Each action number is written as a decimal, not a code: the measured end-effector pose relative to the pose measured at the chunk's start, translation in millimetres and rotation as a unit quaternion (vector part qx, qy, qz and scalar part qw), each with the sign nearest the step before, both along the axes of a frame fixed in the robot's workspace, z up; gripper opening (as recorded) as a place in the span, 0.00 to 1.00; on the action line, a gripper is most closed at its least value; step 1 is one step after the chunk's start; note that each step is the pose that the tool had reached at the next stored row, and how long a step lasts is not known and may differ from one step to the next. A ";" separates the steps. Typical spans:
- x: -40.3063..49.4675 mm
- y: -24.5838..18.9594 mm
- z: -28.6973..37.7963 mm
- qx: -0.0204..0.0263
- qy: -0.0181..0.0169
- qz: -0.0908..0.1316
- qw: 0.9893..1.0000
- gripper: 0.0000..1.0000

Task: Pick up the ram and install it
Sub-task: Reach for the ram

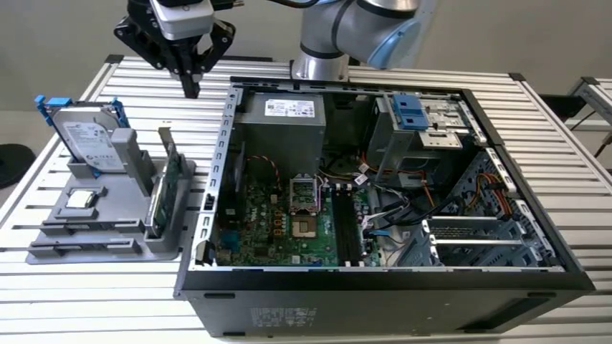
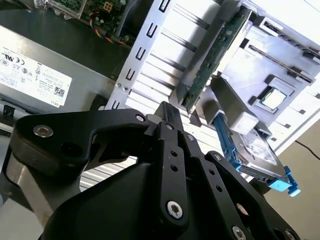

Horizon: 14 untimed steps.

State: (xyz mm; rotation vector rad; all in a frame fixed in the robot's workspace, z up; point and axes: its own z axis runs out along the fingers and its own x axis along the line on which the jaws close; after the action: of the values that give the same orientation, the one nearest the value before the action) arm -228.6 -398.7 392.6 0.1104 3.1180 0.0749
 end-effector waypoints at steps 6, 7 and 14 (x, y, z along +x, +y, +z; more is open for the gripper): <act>-9.2 0.0 0.0 0.000 0.000 0.000 1.000 0.00; -10.8 0.0 0.0 0.000 0.000 0.000 1.000 0.00; -21.8 0.0 0.0 0.000 0.000 0.000 1.000 0.00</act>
State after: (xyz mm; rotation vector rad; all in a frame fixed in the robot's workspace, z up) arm -250.4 -398.7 392.6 0.1104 3.1180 0.0750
